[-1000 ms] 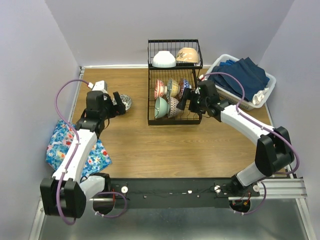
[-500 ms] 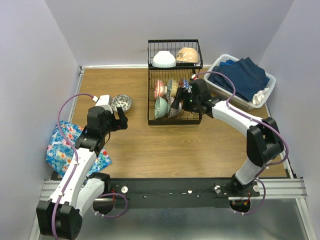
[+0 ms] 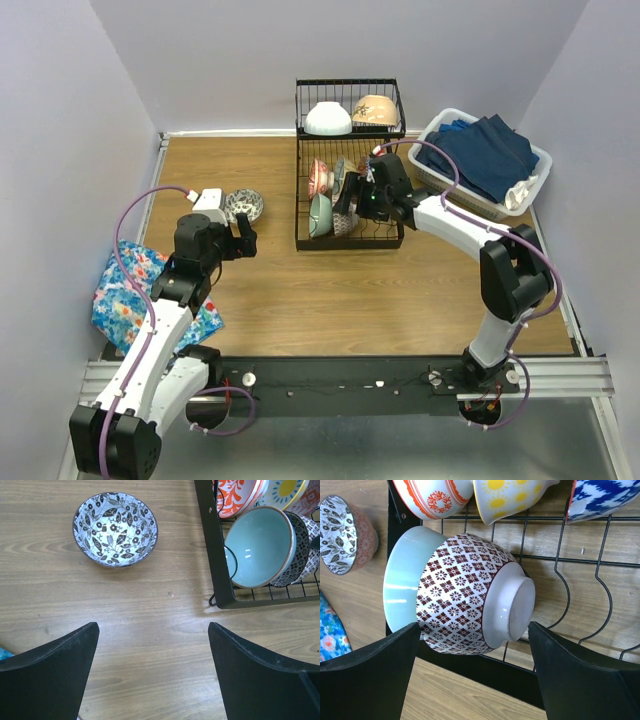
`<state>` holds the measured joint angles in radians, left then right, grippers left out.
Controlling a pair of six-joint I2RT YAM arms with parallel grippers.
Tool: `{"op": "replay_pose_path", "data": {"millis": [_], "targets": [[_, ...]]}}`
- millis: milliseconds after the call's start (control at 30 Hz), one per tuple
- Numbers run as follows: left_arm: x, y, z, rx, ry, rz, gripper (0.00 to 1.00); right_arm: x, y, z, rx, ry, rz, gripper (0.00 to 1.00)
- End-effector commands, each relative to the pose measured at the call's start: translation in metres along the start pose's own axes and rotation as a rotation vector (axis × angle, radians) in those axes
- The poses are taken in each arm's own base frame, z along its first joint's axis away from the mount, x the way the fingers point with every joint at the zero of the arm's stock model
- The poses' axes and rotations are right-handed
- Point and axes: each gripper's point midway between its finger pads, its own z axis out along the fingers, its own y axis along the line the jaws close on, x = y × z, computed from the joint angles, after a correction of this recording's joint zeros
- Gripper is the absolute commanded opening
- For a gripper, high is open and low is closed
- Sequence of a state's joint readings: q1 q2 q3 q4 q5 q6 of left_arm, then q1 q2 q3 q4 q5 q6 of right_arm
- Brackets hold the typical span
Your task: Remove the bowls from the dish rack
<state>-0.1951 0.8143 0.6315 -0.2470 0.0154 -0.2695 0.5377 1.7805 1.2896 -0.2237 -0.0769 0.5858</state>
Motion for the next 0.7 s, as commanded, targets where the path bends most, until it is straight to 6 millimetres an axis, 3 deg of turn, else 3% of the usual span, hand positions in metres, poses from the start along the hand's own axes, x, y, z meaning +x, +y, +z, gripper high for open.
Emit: {"op": "replay_pose_path", "data": {"millis": [0,200,667], "targets": [[-0.007,0.001,0.000,-0.015,-0.040,0.025,0.99,0.000,0.005,0.008,-0.003,-0.001,-0.015,0.96],[-0.006,-0.002,0.000,-0.005,-0.041,0.029,0.99,-0.003,0.001,-0.001,0.023,-0.022,-0.015,0.95],[-0.005,-0.006,-0.001,0.006,-0.041,0.040,0.99,-0.009,0.013,-0.011,-0.016,-0.015,-0.031,0.95]]}}
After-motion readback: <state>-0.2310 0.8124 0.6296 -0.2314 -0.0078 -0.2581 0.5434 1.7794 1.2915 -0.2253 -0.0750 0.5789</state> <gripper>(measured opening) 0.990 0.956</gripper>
